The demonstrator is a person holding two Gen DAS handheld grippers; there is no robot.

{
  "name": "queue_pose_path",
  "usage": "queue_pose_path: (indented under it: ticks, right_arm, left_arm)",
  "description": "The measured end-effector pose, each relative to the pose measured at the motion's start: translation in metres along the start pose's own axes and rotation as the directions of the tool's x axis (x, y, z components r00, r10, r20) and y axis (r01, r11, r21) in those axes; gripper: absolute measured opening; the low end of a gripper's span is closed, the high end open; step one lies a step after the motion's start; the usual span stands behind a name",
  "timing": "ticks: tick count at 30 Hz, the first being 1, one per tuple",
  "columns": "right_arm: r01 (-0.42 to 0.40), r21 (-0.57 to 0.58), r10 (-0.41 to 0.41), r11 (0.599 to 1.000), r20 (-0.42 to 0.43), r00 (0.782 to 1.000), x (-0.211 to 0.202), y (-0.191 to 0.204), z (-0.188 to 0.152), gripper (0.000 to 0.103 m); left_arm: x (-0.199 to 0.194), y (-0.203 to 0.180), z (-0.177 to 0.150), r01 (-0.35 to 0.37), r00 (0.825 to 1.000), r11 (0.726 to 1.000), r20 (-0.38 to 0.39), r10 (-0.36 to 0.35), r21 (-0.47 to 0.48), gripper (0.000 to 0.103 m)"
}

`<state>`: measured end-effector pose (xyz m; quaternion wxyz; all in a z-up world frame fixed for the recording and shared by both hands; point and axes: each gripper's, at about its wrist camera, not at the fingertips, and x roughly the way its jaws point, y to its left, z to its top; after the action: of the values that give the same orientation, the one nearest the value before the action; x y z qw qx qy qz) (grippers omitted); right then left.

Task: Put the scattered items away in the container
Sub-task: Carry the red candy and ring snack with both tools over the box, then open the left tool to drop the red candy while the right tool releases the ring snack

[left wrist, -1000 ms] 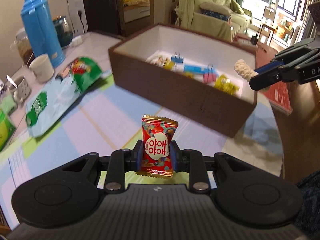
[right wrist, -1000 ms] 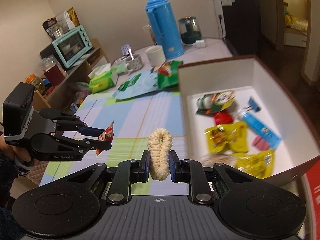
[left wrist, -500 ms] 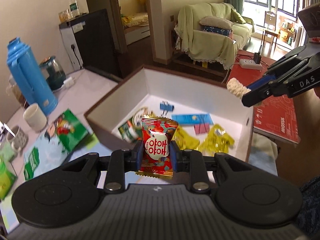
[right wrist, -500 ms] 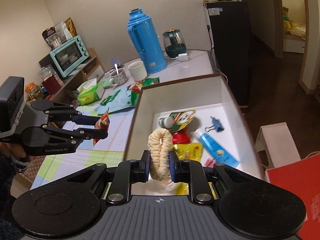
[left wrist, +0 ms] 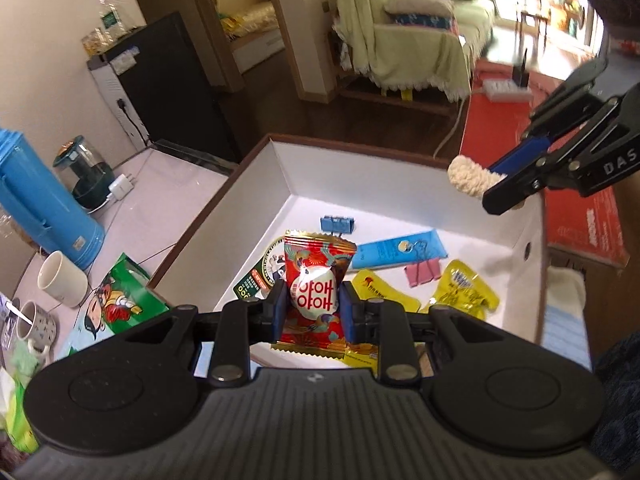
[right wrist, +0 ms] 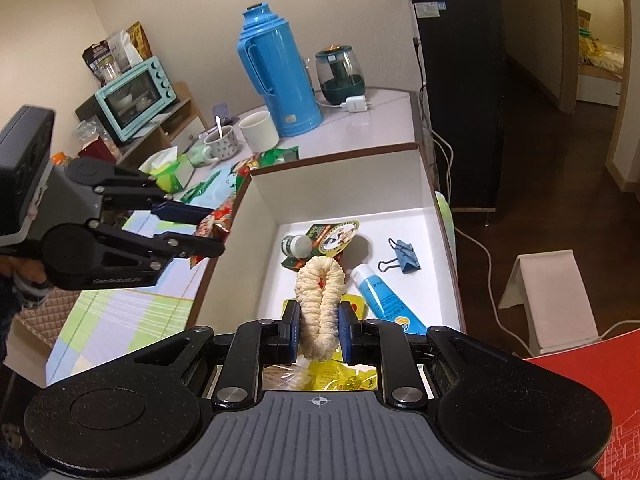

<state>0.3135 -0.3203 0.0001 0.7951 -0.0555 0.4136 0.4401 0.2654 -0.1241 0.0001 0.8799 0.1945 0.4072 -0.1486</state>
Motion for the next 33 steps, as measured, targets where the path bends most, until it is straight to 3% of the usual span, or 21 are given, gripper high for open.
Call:
queue_pose_path:
  ticks: [12, 33]
  right_arm:
    - [0.009, -0.008, -0.009, 1.000, -0.075, 0.997, 0.035, -0.021, 0.008, 0.019]
    - [0.022, -0.009, -0.022, 1.000, -0.101, 0.995, 0.064, -0.036, 0.022, 0.019]
  left_arm:
    - [0.060, 0.010, 0.005, 0.059, 0.992, 0.995, -0.118, -0.049, 0.082, 0.023]
    - [0.105, 0.014, 0.000, 0.118, 0.971, 0.984, -0.222, -0.086, 0.132, 0.024]
